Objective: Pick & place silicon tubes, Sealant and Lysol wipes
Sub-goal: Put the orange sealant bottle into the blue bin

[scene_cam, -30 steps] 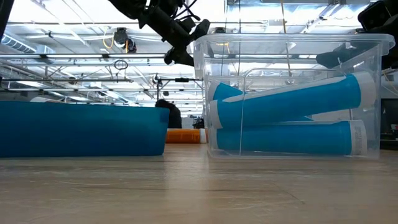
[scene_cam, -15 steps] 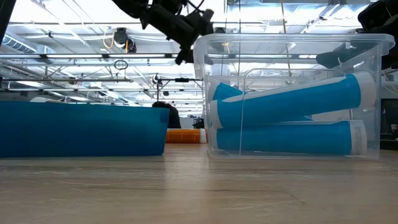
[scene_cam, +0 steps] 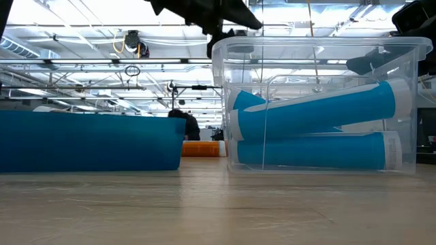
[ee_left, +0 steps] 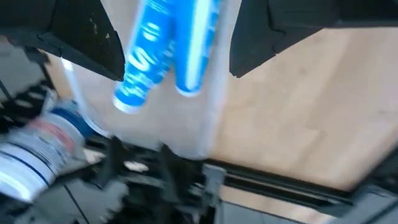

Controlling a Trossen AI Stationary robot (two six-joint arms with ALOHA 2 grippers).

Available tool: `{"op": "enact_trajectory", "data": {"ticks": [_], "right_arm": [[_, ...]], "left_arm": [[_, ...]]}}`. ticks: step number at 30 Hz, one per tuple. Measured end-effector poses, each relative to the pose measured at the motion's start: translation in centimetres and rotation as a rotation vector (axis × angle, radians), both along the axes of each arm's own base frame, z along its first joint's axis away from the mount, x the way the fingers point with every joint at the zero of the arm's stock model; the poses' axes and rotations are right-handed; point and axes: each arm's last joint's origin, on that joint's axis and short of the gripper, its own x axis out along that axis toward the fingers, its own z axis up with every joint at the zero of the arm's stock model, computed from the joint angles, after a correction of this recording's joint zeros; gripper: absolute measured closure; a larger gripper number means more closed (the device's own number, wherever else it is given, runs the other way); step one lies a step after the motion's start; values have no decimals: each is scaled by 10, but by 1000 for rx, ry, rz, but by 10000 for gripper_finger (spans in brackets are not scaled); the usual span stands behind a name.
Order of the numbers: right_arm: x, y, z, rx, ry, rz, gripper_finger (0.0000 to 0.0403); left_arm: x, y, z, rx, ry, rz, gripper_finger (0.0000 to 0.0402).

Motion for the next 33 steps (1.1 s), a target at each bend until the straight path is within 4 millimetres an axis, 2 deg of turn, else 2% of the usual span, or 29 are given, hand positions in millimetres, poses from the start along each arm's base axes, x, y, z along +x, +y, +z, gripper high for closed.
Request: {"op": "enact_trajectory", "data": {"ticks": [12, 18, 23, 29, 33], "right_arm": [[0, 0, 0, 0, 0, 0, 78], [0, 0, 0, 0, 0, 0, 78], [0, 0, 0, 0, 0, 0, 78], [0, 0, 0, 0, 0, 0, 78], [0, 0, 0, 0, 0, 0, 78]], "left_arm": [[-7, -89, -11, 27, 124, -246, 117], [-16, -119, -16, 49, 184, -338, 126], [-22, -123, -22, 13, 281, -317, 133], [-25, -109, -27, -67, 380, -219, 144], [-23, -98, -27, -97, 384, -170, 149]]}}
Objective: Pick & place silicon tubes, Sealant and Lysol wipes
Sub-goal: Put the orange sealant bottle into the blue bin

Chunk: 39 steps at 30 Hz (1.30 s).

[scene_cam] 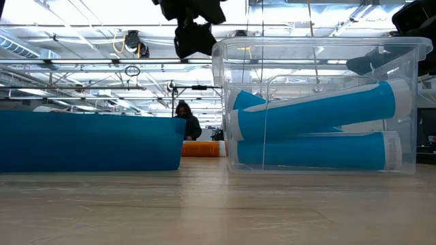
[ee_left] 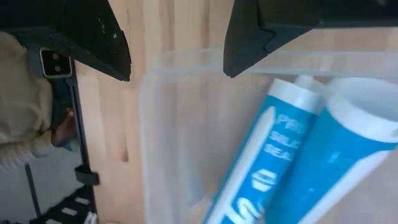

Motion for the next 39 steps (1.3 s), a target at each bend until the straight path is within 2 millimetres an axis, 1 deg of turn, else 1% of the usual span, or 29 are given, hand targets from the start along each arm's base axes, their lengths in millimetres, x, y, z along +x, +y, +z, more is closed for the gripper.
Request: {"op": "enact_trajectory", "data": {"ticks": [2, 4, 8, 14, 17, 20, 22, 25, 29, 31, 33, 36, 39], "right_arm": [[0, 0, 0, 0, 0, 0, 78], [0, 0, 0, 0, 0, 0, 78], [0, 0, 0, 0, 0, 0, 78], [0, 0, 0, 1, -3, 0, 78], [0, 0, 0, 0, -1, 0, 78], [0, 0, 0, 1, -2, 0, 78], [0, 0, 0, 1, -2, 0, 78], [0, 0, 0, 0, -2, 0, 78], [0, 0, 0, 1, -2, 0, 78], [0, 0, 0, 1, -2, 0, 78], [0, 0, 0, 1, -2, 0, 78], [0, 0, 0, 0, -1, 0, 78], [0, 0, 0, 0, -1, 0, 78]], "left_arm": [[-1, 5, 2, -2, 3, 15, 151], [-4, 9, 9, 14, -12, 9, 151], [-18, 16, 32, 77, -82, -3, 147], [-46, 30, 69, 318, -192, 138, 147], [-55, 39, 80, 427, -221, 216, 147], [-61, 52, 84, 502, -204, 290, 147], [-62, 65, 83, 546, -174, 350, 147], [-65, 91, 78, 598, -94, 439, 147], [-69, 134, 68, 649, 8, 530, 147], [-70, 156, 66, 674, 20, 612, 147], [-75, 179, 63, 693, 60, 676, 147], [-78, 211, 54, 715, 100, 740, 147], [-78, 243, 39, 677, 109, 791, 147]]}}
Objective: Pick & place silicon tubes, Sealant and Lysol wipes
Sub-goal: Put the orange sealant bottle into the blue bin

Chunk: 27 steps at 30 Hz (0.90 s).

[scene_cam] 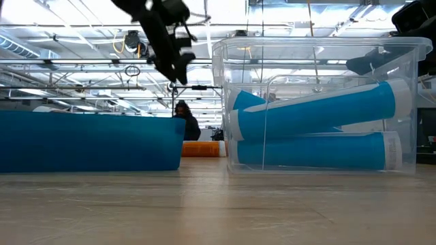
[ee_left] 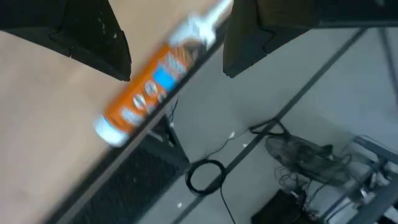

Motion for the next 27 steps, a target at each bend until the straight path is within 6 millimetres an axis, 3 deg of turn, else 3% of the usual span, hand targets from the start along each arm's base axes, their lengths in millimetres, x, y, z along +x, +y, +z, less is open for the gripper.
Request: {"op": "enact_trajectory", "data": {"ticks": [5, 8, 11, 17, 22, 27], "right_arm": [[0, 0, 0, 0, 0, 0, 78], [0, 0, 0, 0, 0, 0, 78], [0, 0, 0, 0, 0, 0, 78], [0, 0, 0, 0, -1, 0, 78], [0, 0, 0, 0, 0, 0, 78], [0, 0, 0, 0, 0, -1, 78]], "left_arm": [[13, 50, -44, -88, -42, -45, 147], [21, 67, -77, -160, -9, -163, 147], [23, 81, -103, -217, 33, -161, 147], [20, 98, -125, -284, 41, -70, 147], [19, 97, -127, -334, 27, -81, 146], [16, 88, -131, -502, 4, -174, 146]]}}
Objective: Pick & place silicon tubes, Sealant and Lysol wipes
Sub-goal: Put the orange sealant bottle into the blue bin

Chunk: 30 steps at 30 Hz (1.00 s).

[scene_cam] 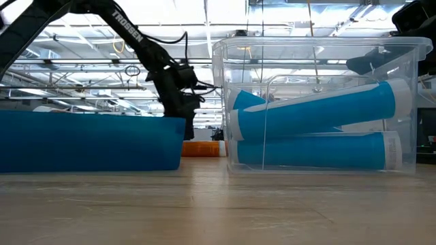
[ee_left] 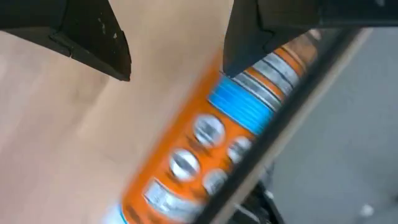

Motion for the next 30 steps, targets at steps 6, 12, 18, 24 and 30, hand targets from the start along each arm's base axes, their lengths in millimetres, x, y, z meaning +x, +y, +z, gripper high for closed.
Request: {"op": "enact_trajectory", "data": {"ticks": [6, 12, 18, 24, 30], "right_arm": [[0, 0, 0, 0, 0, 0, 78], [0, 0, 0, 0, 0, 1, 78], [0, 0, 0, 0, 0, 0, 78], [0, 0, 0, 0, 0, 0, 78], [0, 0, 0, 0, 0, 0, 78]], "left_arm": [[-1, -15, -5, -36, 121, -34, 147], [8, -21, -4, 28, 128, -116, 147], [19, -10, 4, 249, 92, -4, 147], [17, 6, 11, 353, 39, 184, 147], [-2, 20, 8, 242, 20, 314, 147]]}}
